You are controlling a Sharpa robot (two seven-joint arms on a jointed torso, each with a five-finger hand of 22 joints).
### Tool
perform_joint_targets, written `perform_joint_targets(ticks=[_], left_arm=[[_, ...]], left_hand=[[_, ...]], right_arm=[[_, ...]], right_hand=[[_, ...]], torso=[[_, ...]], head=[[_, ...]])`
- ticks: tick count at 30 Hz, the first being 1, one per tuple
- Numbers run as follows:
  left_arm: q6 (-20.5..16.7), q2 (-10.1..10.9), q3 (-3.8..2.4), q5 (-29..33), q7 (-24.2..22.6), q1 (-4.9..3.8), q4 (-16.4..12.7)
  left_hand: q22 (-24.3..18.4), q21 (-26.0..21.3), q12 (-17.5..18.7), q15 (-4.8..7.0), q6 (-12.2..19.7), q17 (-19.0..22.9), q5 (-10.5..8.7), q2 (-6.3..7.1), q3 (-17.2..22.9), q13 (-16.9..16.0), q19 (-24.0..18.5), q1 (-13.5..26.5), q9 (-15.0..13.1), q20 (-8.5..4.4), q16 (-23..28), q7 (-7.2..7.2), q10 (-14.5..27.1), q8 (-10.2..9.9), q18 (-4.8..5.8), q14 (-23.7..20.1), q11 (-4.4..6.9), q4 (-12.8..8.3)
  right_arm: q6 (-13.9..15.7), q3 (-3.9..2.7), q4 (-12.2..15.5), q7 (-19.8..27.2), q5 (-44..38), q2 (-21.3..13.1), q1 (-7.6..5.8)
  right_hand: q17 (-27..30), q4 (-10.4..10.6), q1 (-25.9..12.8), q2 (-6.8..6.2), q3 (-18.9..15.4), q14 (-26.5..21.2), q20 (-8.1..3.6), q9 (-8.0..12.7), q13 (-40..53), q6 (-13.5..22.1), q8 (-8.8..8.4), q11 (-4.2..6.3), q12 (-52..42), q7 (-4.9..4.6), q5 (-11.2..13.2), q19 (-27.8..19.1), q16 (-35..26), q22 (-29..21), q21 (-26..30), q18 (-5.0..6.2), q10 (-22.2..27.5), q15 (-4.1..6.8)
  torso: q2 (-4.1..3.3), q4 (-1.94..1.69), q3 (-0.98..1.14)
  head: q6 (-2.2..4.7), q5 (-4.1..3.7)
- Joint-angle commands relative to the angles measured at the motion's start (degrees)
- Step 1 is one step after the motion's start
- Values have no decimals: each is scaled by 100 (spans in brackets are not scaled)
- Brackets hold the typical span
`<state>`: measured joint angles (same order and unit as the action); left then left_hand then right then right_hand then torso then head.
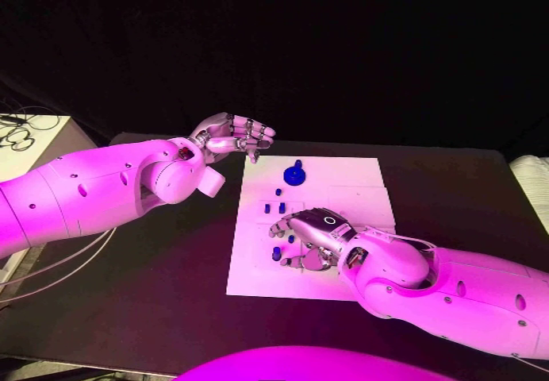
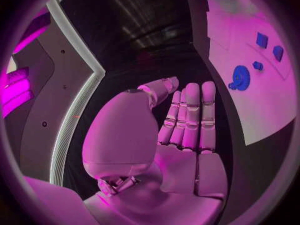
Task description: Assemble the parts on the task board
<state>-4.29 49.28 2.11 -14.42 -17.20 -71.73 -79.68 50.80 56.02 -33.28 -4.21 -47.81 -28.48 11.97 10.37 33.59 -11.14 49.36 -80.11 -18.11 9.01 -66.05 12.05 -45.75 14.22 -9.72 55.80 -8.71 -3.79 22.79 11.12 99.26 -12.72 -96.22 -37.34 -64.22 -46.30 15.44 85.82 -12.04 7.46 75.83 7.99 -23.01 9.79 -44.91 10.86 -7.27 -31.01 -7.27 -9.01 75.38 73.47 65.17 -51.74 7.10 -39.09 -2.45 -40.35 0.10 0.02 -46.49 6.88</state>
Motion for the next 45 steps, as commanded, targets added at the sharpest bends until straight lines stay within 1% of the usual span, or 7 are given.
perform_joint_targets(ticks=[1,7,12,16,20,25,45], left_arm=[[95,-3,-4,30,-22,-3,-8],[66,42,-2,86,-38,-2,-28],[41,74,1,114,-48,-1,-26],[34,87,3,120,-49,-1,-36],[27,94,3,122,-49,-1,-39],[39,95,4,124,-45,0,-47],[60,133,6,124,-45,2,-88]], left_hand=[[-6,-29,-33,6,45,7,21,-26,-8,2,9,29,7,37,-6,7,44,32,-85,-35,5,-6],[-25,-61,-58,-11,77,5,2,-28,-48,-1,-7,110,11,56,-21,13,76,42,-82,-36,-3,49],[-25,-61,-58,-11,77,5,2,-28,-48,-1,-7,110,11,56,-21,13,76,42,-82,-36,-3,49],[-29,-67,-63,-12,83,5,1,-29,-54,-2,-8,117,11,58,-24,13,80,44,-83,-37,-3,55],[-29,-67,-63,-12,83,5,1,-29,-54,-2,-8,117,11,58,-24,13,80,44,-83,-37,-3,55],[-34,-75,-71,-13,93,4,1,-29,-59,-3,-9,125,12,61,-28,13,83,45,-84,-37,-3,61],[-34,-75,-71,-13,93,4,1,-29,-59,-3,-9,125,12,61,-28,13,83,45,-84,-37,-3,61]], right_arm=[[199,-26,130,257,331,-154,-54],[33,-133,344,840,2449,-864,-395],[-21,-162,473,923,3768,-1620,-718],[-246,-161,576,644,4103,-2151,-861],[-484,-130,663,229,3816,-2496,-912],[-632,-65,733,-527,3636,-2838,-898],[-320,30,835,-1449,2369,-2674,-329]], right_hand=[[14,108,69,0,-49,-10,-10,-10,11,43,37,17,-132,-23,-18,2,36,21,-6,30,4,17],[532,81,244,190,169,-326,-41,-14,20,-21,104,74,-544,-305,9,-79,-170,-93,219,62,-310,56],[-448,98,-155,286,153,287,-199,-36,328,-403,300,279,-1377,-182,515,482,314,607,-876,-130,-1712,241],[-1255,96,-345,325,64,728,-332,-82,793,-638,476,400,-1949,-83,526,898,572,1193,-1811,-306,-2116,367],[-2383,97,-571,378,-93,1039,-416,-163,4926,-703,693,475,-4518,-4,543,1138,988,1706,-2582,-459,-3540,439],[-3513,115,-1167,447,-664,1249,-431,-261,6847,-735,906,505,-5431,48,144,1253,1397,2018,-3046,-546,-4373,449],[-4190,118,-1177,589,-1081,1379,-433,-292,7422,-793,1030,525,-5636,77,-183,1391,1604,2341,-3572,-655,-4683,453]], torso=[[6,-7,-3],[19,18,-5],[47,37,-13],[64,51,-26],[70,76,-18],[90,95,-14],[87,101,-24]], head=[[30,-37],[92,-139],[127,-292],[133,-479],[140,-557],[136,-667],[75,-739]])
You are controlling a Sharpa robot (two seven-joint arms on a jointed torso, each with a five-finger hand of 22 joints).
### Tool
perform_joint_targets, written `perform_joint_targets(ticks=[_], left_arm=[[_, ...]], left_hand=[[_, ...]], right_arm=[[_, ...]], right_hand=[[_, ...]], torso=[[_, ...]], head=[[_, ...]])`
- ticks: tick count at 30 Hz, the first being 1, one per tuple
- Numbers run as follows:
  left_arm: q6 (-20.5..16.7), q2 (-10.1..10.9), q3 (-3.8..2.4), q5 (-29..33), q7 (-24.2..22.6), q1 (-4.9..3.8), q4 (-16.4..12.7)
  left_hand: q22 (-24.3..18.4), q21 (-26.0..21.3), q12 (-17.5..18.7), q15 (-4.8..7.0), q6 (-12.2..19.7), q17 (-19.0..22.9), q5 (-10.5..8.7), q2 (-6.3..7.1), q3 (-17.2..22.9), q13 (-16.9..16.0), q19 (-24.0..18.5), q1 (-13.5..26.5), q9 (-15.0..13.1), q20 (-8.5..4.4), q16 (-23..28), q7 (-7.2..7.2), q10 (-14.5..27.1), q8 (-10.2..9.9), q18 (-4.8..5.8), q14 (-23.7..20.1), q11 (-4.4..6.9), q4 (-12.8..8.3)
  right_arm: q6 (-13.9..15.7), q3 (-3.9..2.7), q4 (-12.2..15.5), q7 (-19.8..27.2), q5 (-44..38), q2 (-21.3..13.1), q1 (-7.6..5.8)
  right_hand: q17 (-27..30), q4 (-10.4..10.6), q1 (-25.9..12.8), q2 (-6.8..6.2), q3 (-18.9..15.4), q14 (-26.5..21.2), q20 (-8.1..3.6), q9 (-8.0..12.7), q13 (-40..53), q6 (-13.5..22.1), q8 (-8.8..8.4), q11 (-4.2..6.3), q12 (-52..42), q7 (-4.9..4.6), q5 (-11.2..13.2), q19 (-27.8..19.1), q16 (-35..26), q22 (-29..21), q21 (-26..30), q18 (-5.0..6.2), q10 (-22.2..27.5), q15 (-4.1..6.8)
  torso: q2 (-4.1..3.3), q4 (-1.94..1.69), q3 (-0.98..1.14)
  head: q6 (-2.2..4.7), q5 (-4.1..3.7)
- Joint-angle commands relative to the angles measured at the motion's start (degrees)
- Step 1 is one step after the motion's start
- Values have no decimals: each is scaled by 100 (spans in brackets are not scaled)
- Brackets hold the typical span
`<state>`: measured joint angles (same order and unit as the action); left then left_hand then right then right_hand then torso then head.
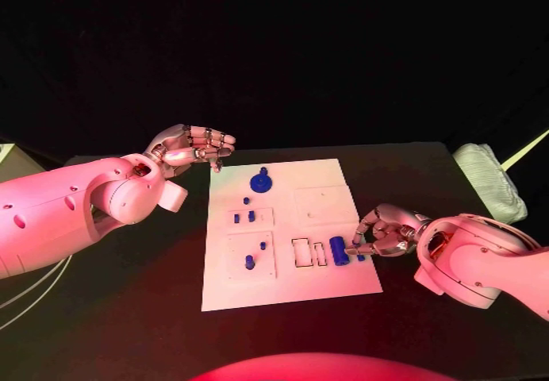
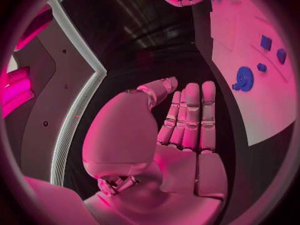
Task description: Assemble the parts on the task board
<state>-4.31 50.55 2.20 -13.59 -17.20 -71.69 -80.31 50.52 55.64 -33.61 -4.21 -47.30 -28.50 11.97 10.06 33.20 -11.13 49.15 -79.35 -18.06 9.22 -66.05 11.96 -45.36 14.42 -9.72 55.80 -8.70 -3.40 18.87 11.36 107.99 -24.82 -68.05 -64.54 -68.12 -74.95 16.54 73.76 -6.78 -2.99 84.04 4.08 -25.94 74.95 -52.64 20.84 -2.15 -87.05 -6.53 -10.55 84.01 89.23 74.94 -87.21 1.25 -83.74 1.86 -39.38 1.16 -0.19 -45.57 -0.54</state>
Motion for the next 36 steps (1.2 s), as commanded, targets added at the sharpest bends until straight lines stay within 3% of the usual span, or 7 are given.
perform_joint_targets(ticks=[1,5,8,15,19,23,36], left_arm=[[63,12,-3,41,-45,-1,-27],[67,28,-3,41,-42,-1,-35],[73,34,-3,41,-38,-1,-40],[77,39,-3,41,-29,-1,-33],[84,35,-3,41,-24,-1,-32],[88,38,-3,41,-16,-1,-34],[113,57,-3,41,19,-1,-41]], left_hand=[[-5,-36,-38,-13,42,6,2,1,-20,-4,11,49,8,41,-28,23,44,24,-84,-37,-4,21],[-5,-36,-38,-13,42,6,2,1,-20,-4,11,49,8,41,-28,23,44,24,-84,-37,-4,21],[-5,-36,-38,-13,42,6,2,1,-20,-4,11,49,8,41,-28,23,44,24,-84,-37,-4,21],[-5,-36,-38,-13,42,6,2,1,-20,-4,11,49,8,41,-28,23,44,24,-84,-37,-4,21],[-5,-36,-38,-13,42,6,2,1,-20,-4,11,49,8,41,-28,23,44,24,-84,-37,-4,21],[-16,-52,-55,-14,47,4,7,-7,-26,-7,11,57,7,45,-38,22,53,36,-86,-38,-3,31],[-18,-54,-58,-14,46,4,8,-10,-27,-7,11,61,6,46,-39,22,55,39,-86,-38,-4,36]], right_arm=[[93,7,-55,-248,-494,81,97],[177,8,-95,-261,-643,201,198],[264,8,-110,-252,-740,293,248],[372,7,-108,-231,-867,440,289],[355,7,-196,-249,-951,521,299],[263,7,-324,-282,-1101,632,324],[74,6,-550,-323,-1237,887,452]], right_hand=[[-1323,6,39,69,-40,557,-41,1,900,-22,34,13,-28,3,-37,528,27,1365,-27,-70,-213,21],[-1323,6,39,69,-40,557,-41,1,900,-22,34,13,-28,3,-37,528,27,1365,-27,-70,-213,21],[-1349,3,58,71,-49,563,-40,2,909,-27,37,13,-30,4,-47,535,34,1379,-51,-76,-217,20],[-1376,5,76,69,-67,568,-39,2,916,-39,45,14,-30,6,-66,543,41,1396,-80,-82,-219,20],[-1382,18,51,87,-91,569,-38,2,913,-51,53,14,-25,7,-88,541,43,1394,-75,-81,-215,20],[-1368,23,-282,260,-220,565,-38,7,886,-85,81,24,7,20,-497,529,39,1378,-41,-72,-184,25],[-1385,-19,42,284,-195,568,-47,22,885,-106,109,41,39,37,-453,526,42,1383,-41,-72,-169,39]], torso=[[-9,2,2],[-10,11,17],[-5,-4,3],[-3,3,9],[-8,0,4],[-4,2,5],[1,-3,-5]], head=[[-25,17],[-44,35],[-54,30],[-62,45],[-72,49],[-76,59],[-112,60]])
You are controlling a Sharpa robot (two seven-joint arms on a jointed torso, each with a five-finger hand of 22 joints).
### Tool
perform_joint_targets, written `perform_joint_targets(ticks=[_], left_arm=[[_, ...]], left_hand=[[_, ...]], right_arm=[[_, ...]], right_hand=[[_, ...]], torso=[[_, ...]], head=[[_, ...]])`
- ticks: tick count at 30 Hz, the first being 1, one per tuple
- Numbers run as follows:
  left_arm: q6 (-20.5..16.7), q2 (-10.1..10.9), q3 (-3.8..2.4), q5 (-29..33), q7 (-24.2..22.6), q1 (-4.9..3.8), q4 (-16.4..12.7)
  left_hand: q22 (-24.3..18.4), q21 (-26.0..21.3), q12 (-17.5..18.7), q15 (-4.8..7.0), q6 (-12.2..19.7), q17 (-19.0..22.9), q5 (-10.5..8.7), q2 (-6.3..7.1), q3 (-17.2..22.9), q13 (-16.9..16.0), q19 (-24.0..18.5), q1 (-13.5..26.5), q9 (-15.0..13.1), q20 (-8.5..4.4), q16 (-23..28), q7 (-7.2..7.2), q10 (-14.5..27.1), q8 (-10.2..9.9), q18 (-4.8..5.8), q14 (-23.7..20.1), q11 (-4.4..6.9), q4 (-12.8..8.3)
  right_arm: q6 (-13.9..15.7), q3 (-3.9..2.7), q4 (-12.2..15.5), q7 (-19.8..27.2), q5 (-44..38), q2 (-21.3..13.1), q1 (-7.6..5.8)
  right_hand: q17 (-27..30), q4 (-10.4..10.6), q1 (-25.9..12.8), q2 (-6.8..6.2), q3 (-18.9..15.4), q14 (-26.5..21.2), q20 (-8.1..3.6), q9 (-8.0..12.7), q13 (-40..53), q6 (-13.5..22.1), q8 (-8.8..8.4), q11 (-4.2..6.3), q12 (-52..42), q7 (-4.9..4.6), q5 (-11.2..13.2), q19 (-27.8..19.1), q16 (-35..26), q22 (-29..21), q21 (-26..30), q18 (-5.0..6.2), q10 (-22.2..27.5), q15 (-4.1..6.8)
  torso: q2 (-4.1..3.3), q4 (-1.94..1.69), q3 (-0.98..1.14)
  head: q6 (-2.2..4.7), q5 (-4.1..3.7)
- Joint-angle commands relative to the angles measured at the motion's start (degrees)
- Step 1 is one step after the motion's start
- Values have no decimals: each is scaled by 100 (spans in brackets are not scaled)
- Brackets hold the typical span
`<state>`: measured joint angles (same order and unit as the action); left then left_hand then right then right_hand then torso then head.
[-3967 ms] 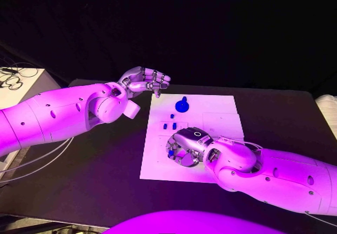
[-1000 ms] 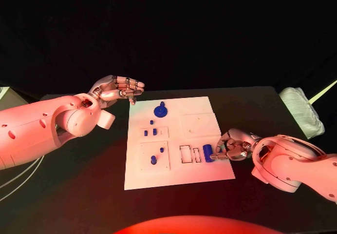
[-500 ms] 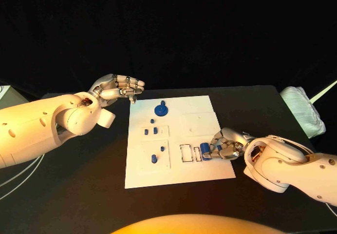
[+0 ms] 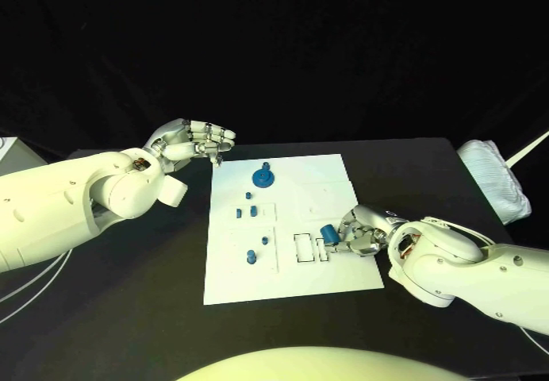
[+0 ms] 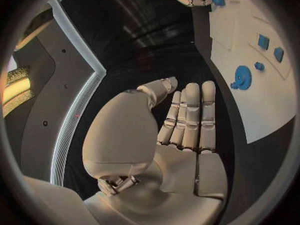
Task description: Assemble the parts on the task board
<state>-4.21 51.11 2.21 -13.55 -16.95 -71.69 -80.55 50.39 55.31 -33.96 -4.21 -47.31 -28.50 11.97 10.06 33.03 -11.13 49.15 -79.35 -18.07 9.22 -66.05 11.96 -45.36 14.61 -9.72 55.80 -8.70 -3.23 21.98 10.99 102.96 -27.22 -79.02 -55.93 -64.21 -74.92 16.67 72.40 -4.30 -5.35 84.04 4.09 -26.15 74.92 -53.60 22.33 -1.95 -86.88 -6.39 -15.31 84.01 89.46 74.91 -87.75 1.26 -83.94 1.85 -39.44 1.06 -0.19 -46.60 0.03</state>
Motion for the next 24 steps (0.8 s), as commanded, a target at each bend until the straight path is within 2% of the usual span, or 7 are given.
perform_joint_targets(ticks=[1,4,12,15,16,20,24], left_arm=[[105,3,-3,37,-3,-2,-18],[110,6,-3,37,2,-2,-20],[126,7,-3,37,16,-2,-22],[133,8,-3,37,23,-2,-21],[136,9,-3,37,26,-2,-21],[148,11,-2,36,38,-2,-20],[164,9,-2,34,51,-2,-15]], left_hand=[[-6,-21,-24,-15,47,5,8,-10,-11,-7,11,62,7,46,-39,22,55,20,-86,-38,-4,19],[-6,-21,-24,-15,47,5,8,-10,-11,-7,11,62,7,46,-39,22,55,20,-86,-38,-4,19],[-12,-29,-31,-16,48,4,10,-12,-14,-7,12,69,6,48,-43,22,65,29,-87,-41,-4,26],[-12,-29,-31,-16,48,4,10,-12,-14,-7,12,69,6,48,-43,22,65,29,-87,-41,-4,26],[-12,-29,-31,-16,48,4,10,-12,-14,-7,12,69,6,48,-43,22,65,29,-87,-41,-4,26],[-12,-29,-31,-16,48,4,10,-12,-14,-7,12,69,6,48,-43,22,65,29,-87,-41,-4,26],[-12,-29,-31,-16,48,4,10,-12,-14,-7,12,69,6,48,-43,22,65,29,-87,-41,-4,26]], right_arm=[[-254,42,-54,-85,-142,31,64],[-271,42,-60,-87,-145,41,70],[-144,42,-68,-101,-132,58,76],[-11,42,-62,-102,31,49,76],[96,42,-50,-96,140,42,76],[640,41,31,-32,449,-5,73],[1024,38,120,74,644,-48,53]], right_hand=[[-1390,-32,226,29,62,569,-49,49,883,-5,-43,20,28,22,-8,525,20,1384,16,-72,-144,39],[-1408,-16,339,-7,135,573,-44,75,887,1,-59,14,41,14,-226,526,24,1388,13,-73,-139,34],[-1420,-12,511,-30,338,576,-48,117,908,-53,-69,25,50,26,-243,531,27,1400,-5,-77,-148,41],[-1435,-11,611,-83,530,579,-63,154,936,-114,-76,48,48,51,-511,537,31,1410,-24,-81,-166,61],[-1440,-9,628,-95,580,581,-68,162,946,-133,-76,55,45,58,-557,540,33,1415,-33,-83,-174,66],[-1508,-27,761,-273,1003,596,-105,218,1001,-240,-78,101,34,104,-1097,585,54,1487,-178,-115,-211,107],[-1508,-13,738,-423,1334,596,-111,246,1039,-287,-76,106,22,110,-1101,599,54,1509,-224,-125,-238,110]], torso=[[8,7,-6],[9,9,-7],[8,0,-9],[9,-1,-9],[9,-2,-9],[5,9,1],[10,19,-1]], head=[[-8,3],[-6,3],[7,-3],[12,-7],[12,-7],[19,4],[32,18]])
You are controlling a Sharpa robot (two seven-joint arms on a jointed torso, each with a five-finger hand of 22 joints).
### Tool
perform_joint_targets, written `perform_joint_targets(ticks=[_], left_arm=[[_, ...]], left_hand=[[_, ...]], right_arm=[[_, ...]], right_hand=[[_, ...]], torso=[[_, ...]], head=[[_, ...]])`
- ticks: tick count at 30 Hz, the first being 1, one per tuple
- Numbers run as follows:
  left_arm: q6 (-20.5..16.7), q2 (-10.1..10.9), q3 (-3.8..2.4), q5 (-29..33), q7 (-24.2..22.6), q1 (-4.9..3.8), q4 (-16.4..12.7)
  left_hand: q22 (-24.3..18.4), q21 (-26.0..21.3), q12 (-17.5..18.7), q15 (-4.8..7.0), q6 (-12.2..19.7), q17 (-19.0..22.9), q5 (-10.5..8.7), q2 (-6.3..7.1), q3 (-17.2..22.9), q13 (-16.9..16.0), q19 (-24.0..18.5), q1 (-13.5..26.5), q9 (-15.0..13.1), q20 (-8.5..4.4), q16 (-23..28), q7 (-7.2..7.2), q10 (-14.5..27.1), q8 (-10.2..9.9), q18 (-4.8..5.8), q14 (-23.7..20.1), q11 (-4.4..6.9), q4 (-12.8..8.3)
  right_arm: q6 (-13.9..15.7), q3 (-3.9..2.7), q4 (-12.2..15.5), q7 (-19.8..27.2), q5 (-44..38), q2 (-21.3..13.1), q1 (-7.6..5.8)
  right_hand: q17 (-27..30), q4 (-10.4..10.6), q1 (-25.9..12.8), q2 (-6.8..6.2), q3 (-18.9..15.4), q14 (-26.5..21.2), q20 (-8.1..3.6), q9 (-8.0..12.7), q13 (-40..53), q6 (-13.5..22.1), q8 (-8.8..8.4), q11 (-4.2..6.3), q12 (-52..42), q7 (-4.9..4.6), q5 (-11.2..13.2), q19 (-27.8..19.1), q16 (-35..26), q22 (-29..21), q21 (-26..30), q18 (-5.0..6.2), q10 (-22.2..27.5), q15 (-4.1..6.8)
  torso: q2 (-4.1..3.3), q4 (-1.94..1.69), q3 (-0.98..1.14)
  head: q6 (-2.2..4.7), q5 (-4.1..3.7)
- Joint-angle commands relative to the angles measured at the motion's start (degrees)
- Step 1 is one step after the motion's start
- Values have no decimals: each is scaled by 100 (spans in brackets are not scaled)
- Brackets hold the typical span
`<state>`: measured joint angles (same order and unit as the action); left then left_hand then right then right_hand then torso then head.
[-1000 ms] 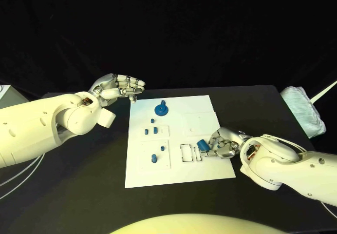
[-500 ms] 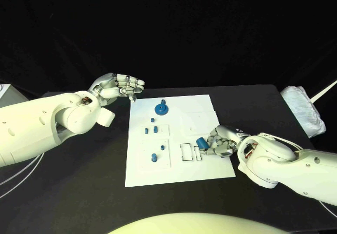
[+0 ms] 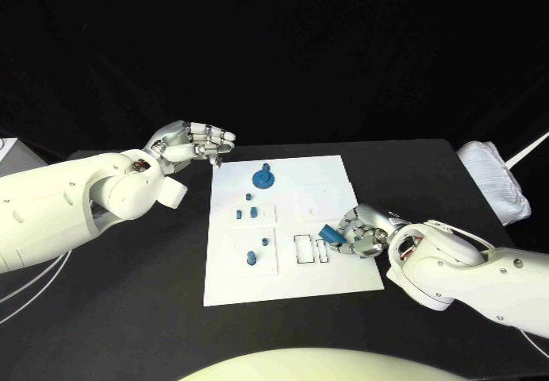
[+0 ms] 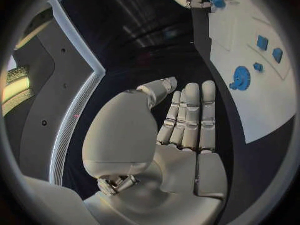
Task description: Assemble the parts on the task board
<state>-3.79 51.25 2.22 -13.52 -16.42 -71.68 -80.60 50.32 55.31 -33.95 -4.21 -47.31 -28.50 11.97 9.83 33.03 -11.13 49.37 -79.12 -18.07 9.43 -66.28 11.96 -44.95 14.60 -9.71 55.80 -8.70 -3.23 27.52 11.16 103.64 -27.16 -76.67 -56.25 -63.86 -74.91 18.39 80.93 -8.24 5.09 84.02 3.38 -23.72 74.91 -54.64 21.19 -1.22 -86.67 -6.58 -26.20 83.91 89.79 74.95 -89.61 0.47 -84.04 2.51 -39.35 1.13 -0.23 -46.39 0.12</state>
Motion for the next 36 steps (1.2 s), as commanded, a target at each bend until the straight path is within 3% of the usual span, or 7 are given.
perform_joint_targets(ticks=[1,5,11,17,21,26,36], left_arm=[[128,-7,-3,31,1,-2,-8],[137,-17,-3,28,7,-2,-2],[127,-23,-2,25,-1,-2,5],[125,-27,0,23,-2,-1,7],[126,-30,0,22,-3,-1,6],[121,-35,0,22,3,-1,4],[130,-57,1,22,45,-1,0]], left_hand=[[-5,-30,-31,-16,47,4,10,11,-15,-8,-9,46,6,26,-20,22,24,29,-87,-41,-5,27],[-9,-36,-37,-16,48,4,11,10,-17,-8,-9,48,5,28,-22,22,31,35,-87,-44,-5,29],[-10,-37,-38,-16,47,4,12,8,-17,-8,-9,49,5,28,-23,22,32,37,-88,-44,-5,31],[-12,-39,-40,-16,46,4,13,5,-16,-8,-8,47,4,28,-23,21,34,40,-88,-45,-5,31],[-12,-39,-40,-16,46,4,13,5,-16,-8,-8,47,4,28,-23,21,34,40,-88,-45,-5,31],[-12,-39,-40,-16,46,4,13,5,-16,-8,-8,47,4,28,-23,21,34,40,-88,-45,-5,31],[-22,-52,-54,-18,55,5,23,-19,-10,-8,-4,58,5,31,-29,24,49,51,-88,-49,-7,52]], right_arm=[[568,19,74,107,473,-27,8],[956,13,149,261,652,-76,-50],[1243,8,307,420,787,-192,-110],[992,6,396,425,832,-208,-139],[587,6,453,354,856,-166,-144],[-65,8,478,146,897,-23,-147],[-328,10,404,-24,922,223,-148]], right_hand=[[-1509,-185,-159,-86,450,598,-43,13,1051,-204,43,36,0,132,-33,609,21,1505,-39,-47,-235,46],[-1509,-204,-303,-291,885,598,-46,27,1062,-224,56,40,12,134,-345,609,21,1505,-39,-47,-239,52],[-1509,-221,-386,-409,1164,598,-45,21,1069,-227,81,40,20,133,-382,609,21,1505,-39,-47,-241,51],[-1509,-238,-436,-475,1309,598,-43,16,1049,-210,89,32,46,123,-253,609,21,1505,-39,-47,-222,46],[-1509,-237,-486,-501,1372,598,-39,12,1047,-205,97,28,52,118,-160,609,21,1505,-39,-47,-220,42],[-1509,-181,-911,-529,1342,598,-16,8,920,-178,106,-2,180,92,332,573,21,1456,78,-21,-115,16],[-1500,-177,-1279,-424,1307,595,-43,-42,902,-298,249,56,222,162,245,558,17,1437,128,-11,-102,61]], torso=[[2,12,2],[5,4,2],[1,2,5],[1,7,-1],[-3,5,1],[-2,6,-6],[-7,1,-5]], head=[[14,5],[19,-11],[34,-13],[48,-15],[46,-5],[18,-13],[19,2]])
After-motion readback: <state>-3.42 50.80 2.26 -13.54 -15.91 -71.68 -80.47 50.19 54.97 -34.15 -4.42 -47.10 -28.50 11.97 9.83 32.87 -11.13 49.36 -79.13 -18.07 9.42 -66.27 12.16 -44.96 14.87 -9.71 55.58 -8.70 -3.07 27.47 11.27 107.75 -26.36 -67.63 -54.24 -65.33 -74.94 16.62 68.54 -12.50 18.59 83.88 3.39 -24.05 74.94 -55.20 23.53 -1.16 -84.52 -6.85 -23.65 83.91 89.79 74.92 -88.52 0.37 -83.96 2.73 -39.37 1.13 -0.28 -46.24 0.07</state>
